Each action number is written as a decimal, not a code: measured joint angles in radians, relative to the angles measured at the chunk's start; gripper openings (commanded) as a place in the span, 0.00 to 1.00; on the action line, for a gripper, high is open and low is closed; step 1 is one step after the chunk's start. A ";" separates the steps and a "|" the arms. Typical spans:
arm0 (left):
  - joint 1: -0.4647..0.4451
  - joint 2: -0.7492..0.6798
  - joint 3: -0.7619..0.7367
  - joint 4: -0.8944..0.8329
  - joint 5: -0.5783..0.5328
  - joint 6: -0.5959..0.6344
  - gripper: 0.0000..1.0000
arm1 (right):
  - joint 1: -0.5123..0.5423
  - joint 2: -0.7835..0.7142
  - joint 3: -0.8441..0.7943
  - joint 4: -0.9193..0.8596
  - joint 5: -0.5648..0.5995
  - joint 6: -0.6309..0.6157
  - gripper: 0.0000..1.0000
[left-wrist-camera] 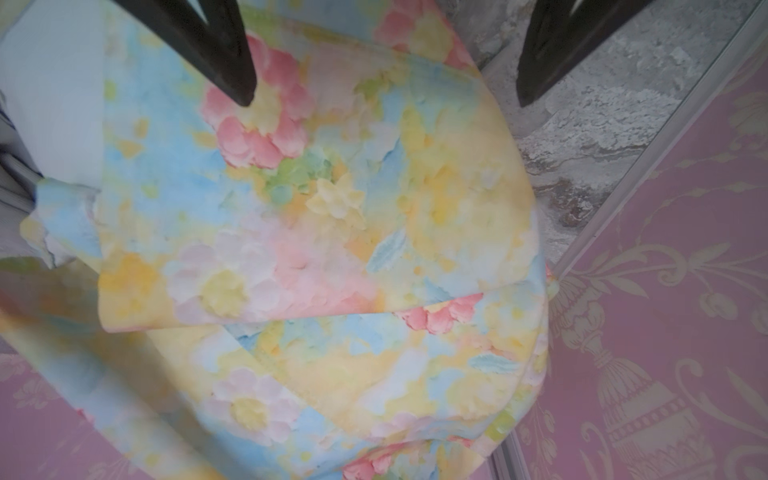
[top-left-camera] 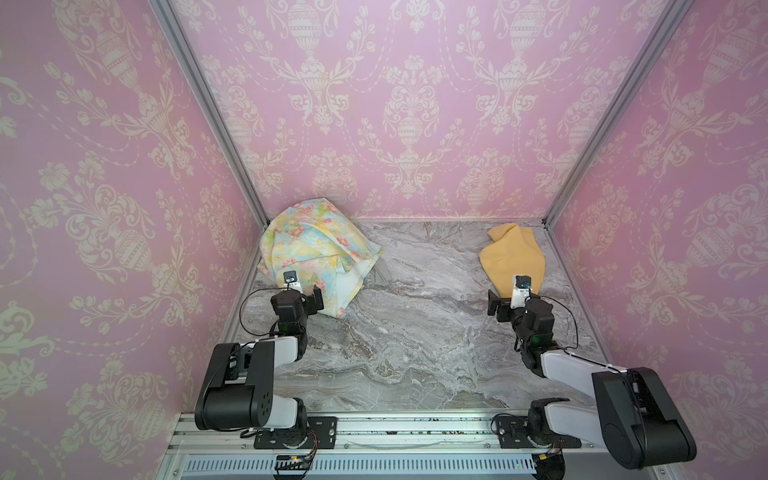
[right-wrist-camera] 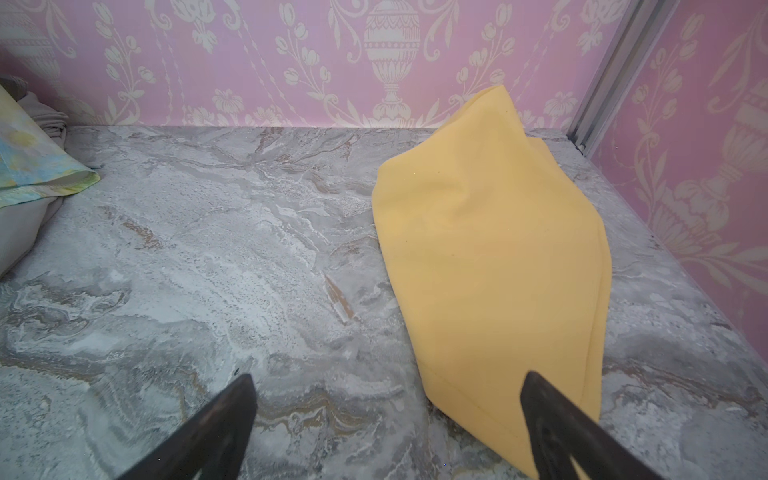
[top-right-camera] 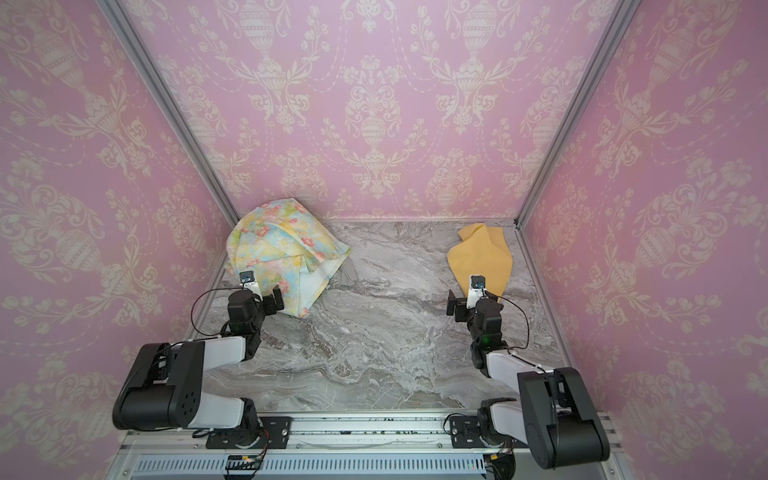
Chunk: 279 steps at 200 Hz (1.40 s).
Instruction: Pick out a specific cloth from the pile
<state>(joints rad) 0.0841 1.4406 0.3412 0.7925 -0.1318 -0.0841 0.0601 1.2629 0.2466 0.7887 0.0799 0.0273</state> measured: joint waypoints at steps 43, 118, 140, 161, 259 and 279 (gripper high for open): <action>0.003 0.128 -0.011 0.146 0.032 -0.011 0.99 | -0.006 0.069 0.018 0.045 -0.002 -0.001 1.00; -0.024 0.190 -0.011 0.221 0.037 -0.003 0.99 | -0.022 0.287 0.052 0.206 -0.030 0.000 1.00; -0.035 0.190 -0.010 0.224 0.028 0.006 0.99 | -0.048 0.284 0.111 0.183 -0.058 0.003 1.00; -0.043 0.190 -0.009 0.224 0.024 0.016 0.99 | -0.058 0.284 0.118 0.181 -0.065 0.004 1.00; -0.043 0.190 -0.009 0.224 0.022 0.023 0.99 | -0.056 0.285 0.117 0.166 -0.114 0.000 1.00; -0.043 0.190 -0.009 0.224 0.022 0.023 0.99 | -0.053 0.285 0.117 0.165 -0.116 0.000 1.00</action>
<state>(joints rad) 0.0414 1.6306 0.3321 1.0164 -0.1101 -0.0608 0.0071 1.5475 0.3634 0.9535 -0.0357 0.0277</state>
